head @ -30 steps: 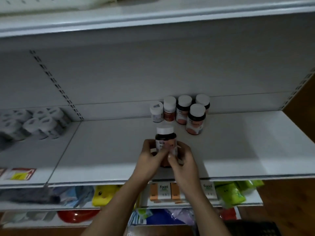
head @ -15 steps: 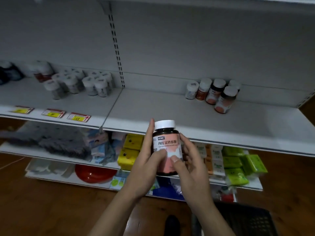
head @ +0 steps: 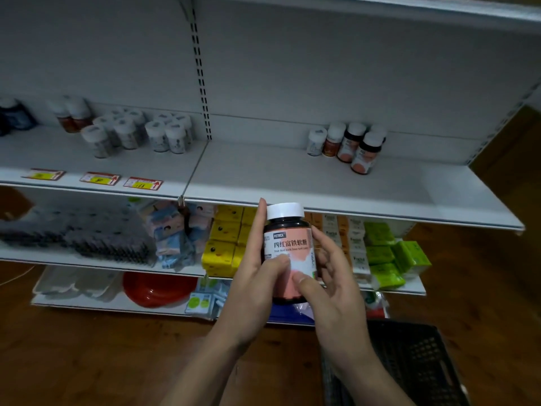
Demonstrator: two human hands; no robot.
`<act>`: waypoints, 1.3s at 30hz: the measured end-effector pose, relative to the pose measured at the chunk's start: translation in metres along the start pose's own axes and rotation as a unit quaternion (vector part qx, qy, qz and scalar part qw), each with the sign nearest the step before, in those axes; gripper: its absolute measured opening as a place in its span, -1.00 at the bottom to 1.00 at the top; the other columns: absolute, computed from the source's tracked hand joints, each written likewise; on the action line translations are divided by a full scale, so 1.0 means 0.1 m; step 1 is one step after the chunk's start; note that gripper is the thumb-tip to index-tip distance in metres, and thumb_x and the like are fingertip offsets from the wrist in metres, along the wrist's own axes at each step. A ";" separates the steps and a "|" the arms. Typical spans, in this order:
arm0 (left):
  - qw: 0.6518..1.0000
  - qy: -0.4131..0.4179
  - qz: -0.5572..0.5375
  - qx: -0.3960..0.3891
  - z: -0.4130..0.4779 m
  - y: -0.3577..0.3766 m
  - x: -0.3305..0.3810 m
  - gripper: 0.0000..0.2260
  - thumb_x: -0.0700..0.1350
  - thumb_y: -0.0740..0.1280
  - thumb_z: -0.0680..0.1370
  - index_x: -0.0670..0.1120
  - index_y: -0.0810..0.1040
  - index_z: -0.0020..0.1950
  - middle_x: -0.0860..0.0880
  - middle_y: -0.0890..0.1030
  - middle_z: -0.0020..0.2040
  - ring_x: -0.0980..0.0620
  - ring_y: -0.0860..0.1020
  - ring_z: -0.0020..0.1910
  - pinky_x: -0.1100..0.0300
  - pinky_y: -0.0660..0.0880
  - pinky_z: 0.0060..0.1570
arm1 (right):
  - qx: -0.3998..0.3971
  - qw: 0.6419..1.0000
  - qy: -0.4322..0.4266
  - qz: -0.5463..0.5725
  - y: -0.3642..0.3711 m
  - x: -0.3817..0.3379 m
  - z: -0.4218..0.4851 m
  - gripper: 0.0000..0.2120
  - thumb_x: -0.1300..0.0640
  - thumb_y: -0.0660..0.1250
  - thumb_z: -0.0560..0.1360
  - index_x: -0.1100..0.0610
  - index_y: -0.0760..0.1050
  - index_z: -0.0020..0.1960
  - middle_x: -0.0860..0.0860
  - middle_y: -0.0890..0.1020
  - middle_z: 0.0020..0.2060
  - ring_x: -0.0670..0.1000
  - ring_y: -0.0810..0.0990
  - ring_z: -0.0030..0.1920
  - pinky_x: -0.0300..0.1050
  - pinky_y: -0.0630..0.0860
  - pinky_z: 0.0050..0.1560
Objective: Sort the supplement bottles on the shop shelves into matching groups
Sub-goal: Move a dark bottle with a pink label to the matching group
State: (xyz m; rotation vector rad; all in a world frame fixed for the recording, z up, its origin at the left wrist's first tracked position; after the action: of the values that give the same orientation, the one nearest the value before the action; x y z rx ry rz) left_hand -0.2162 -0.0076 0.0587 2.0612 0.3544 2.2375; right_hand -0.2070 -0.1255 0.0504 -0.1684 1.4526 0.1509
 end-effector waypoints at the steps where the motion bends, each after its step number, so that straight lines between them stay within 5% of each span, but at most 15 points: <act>1: 1.000 0.005 0.004 0.002 -0.03 0.01 0.02 -0.33 -0.20 0.19 0.47 0.28 0.12 0.49 0.32 0.64 0.02 0.21 0.63 -0.10 0.34 0.54 -0.19 | -0.002 1.000 -0.001 0.011 -0.01 -0.02 -0.01 -0.51 0.12 0.33 0.38 -0.28 0.42 0.23 -0.27 0.61 0.06 -0.15 0.60 0.13 -0.20 0.59 0.01; 6: 1.000 0.015 0.018 0.009 -0.10 0.20 0.07 -0.33 -0.15 0.18 0.43 0.35 0.16 0.47 0.26 0.64 0.05 0.14 0.63 -0.07 0.24 0.57 -0.15 | -0.016 0.998 0.014 0.054 -0.19 -0.12 -0.06 -0.56 0.16 0.35 0.42 -0.26 0.43 0.19 -0.27 0.63 0.00 -0.13 0.62 0.09 -0.04 0.62 0.05; 14: 1.000 0.025 0.001 -0.004 -0.11 0.89 0.03 -0.35 -0.17 0.14 0.42 0.30 0.14 0.45 0.29 0.66 0.04 0.12 0.65 -0.01 0.22 0.60 -0.08 | 0.002 0.997 -0.005 0.081 -0.87 -0.21 -0.13 -0.50 0.32 0.37 0.47 -0.20 0.46 0.22 -0.21 0.65 0.00 -0.13 0.64 0.06 -0.26 0.60 -0.11; 19: 0.999 0.028 -0.004 0.020 -0.11 1.24 -0.09 -0.34 -0.17 0.21 0.43 0.29 0.19 0.45 0.17 0.65 0.12 0.05 0.64 0.05 0.20 0.59 -0.08 | -0.010 0.994 -0.002 0.108 -1.20 -0.15 -0.15 -0.53 0.15 0.37 0.41 -0.19 0.47 0.26 -0.08 0.64 0.09 -0.06 0.64 0.11 -0.17 0.61 -0.07; 26: 0.991 0.056 0.079 0.090 -0.07 1.67 -0.21 -0.23 0.14 0.46 0.27 0.39 0.21 0.41 0.13 0.52 0.23 0.12 0.60 0.15 0.18 0.59 -0.03 | -0.063 0.944 0.104 0.307 -1.59 -0.11 -0.07 -0.56 0.17 0.21 0.46 0.01 0.47 0.33 0.09 0.65 0.18 0.09 0.63 0.18 -0.02 0.58 0.12; 30: 0.990 0.050 0.090 0.097 0.00 1.80 -0.29 -0.23 0.12 0.43 0.33 0.26 0.19 0.49 0.15 0.57 0.18 0.12 0.60 0.15 0.16 0.58 0.00 | -0.042 0.952 0.091 0.290 -1.75 -0.07 -0.05 -0.59 0.18 0.30 0.48 -0.01 0.48 0.31 0.07 0.65 0.16 0.09 0.63 0.18 -0.01 0.57 0.13; 34: 0.994 0.015 0.062 0.090 0.05 1.90 -0.36 -0.48 -0.12 0.20 0.58 0.15 0.19 0.53 0.23 0.65 0.04 0.18 0.63 0.04 0.29 0.56 -0.10 | 0.030 0.976 0.024 0.215 -1.83 -0.06 0.01 -0.55 0.18 0.43 0.33 -0.10 0.55 0.19 -0.03 0.68 0.05 0.01 0.66 0.09 -0.17 0.60 -0.06; 39: 0.992 -0.001 0.074 0.102 0.09 1.80 -0.36 -0.39 -0.08 0.16 0.47 0.13 0.16 0.54 0.22 0.61 0.14 0.17 0.61 0.07 0.27 0.56 -0.05 | 0.020 0.978 0.032 0.206 -1.74 -0.01 0.07 -0.53 0.14 0.50 0.27 -0.18 0.56 0.13 -0.11 0.67 0.01 0.00 0.64 0.10 -0.04 0.61 0.02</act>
State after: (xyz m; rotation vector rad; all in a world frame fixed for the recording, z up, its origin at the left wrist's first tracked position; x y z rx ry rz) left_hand -0.1862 -0.1891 0.0640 2.2602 0.4624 2.3724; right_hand -0.1647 -0.2941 0.0557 0.1658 1.5396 0.4563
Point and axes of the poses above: each hand's wrist, its own z-axis towards the middle knuckle, its own y-axis out of the palm, x = y × z, the point moved 3 cm from there along z, towards the middle knuckle
